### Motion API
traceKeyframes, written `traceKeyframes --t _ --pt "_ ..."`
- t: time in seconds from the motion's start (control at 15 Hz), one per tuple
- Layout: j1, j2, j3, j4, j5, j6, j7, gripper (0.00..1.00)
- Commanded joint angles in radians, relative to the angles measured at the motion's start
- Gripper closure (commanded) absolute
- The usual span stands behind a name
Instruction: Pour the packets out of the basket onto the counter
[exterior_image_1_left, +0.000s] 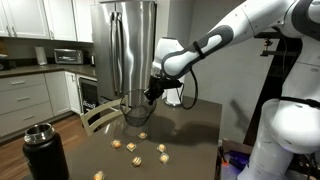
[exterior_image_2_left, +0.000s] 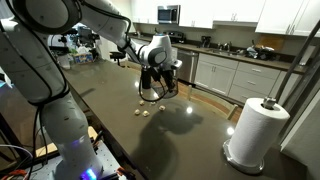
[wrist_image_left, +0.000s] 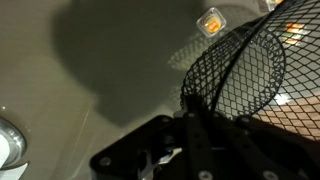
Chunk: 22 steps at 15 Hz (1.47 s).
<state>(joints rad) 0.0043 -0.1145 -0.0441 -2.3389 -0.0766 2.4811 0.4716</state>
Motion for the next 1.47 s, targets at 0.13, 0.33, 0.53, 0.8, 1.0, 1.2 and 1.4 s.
traceKeyframes --t 0.13,0.33,0.53,0.8,1.0,1.2,1.4 --pt "-0.037 0.079 -0.031 0.09 0.196 -0.013 -0.171 0.99" --pt "-0.053 0.142 -0.05 0.139 0.285 -0.038 -0.237 0.99" --pt "-0.08 0.212 -0.065 0.197 0.4 -0.127 -0.304 0.99" --pt "-0.123 0.288 -0.076 0.277 0.448 -0.264 -0.303 0.99" --pt "-0.142 0.326 -0.085 0.325 0.439 -0.312 -0.274 0.99" --pt "-0.155 0.357 -0.089 0.356 0.438 -0.324 -0.271 0.99" --pt "-0.161 0.392 -0.09 0.374 0.432 -0.311 -0.265 0.99"
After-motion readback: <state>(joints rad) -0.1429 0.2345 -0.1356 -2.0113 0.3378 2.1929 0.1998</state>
